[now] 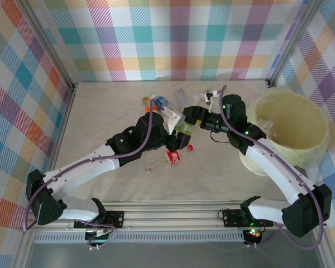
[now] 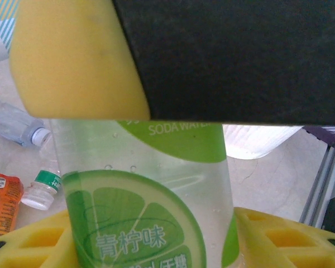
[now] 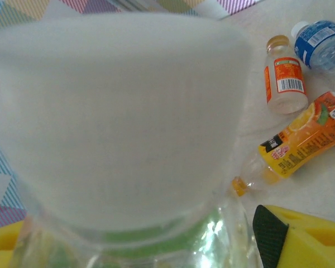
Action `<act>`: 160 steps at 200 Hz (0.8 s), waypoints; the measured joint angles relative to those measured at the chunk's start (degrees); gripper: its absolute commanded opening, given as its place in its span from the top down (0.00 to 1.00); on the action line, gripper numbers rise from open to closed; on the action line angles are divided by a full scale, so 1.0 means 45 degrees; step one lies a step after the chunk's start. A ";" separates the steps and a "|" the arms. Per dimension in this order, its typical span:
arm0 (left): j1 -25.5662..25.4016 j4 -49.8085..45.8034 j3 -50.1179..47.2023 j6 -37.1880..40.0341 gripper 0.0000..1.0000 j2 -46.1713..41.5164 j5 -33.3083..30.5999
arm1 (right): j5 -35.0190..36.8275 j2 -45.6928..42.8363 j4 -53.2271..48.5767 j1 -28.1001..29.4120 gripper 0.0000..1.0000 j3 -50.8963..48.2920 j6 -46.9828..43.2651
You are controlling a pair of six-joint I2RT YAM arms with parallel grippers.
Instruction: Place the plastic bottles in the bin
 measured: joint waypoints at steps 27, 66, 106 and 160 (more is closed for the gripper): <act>0.0000 0.0015 -0.0024 -0.0005 0.63 0.0010 0.0053 | -0.0631 0.0121 -0.0005 0.0000 0.29 0.0092 -0.0044; -0.0005 0.0146 -0.0029 -0.0015 0.60 0.0015 0.0039 | -0.0840 0.0165 -0.0151 -0.0053 0.41 0.0257 -0.0121; -0.0010 0.0248 -0.0121 -0.0112 0.58 0.0010 -0.0015 | -0.0588 0.0136 -0.0296 -0.0049 0.49 0.0272 -0.0185; -0.0039 0.0554 -0.0204 -0.0403 0.16 0.0010 -0.0325 | 0.1132 -0.0738 -0.0777 -0.0024 0.59 0.0175 -0.0495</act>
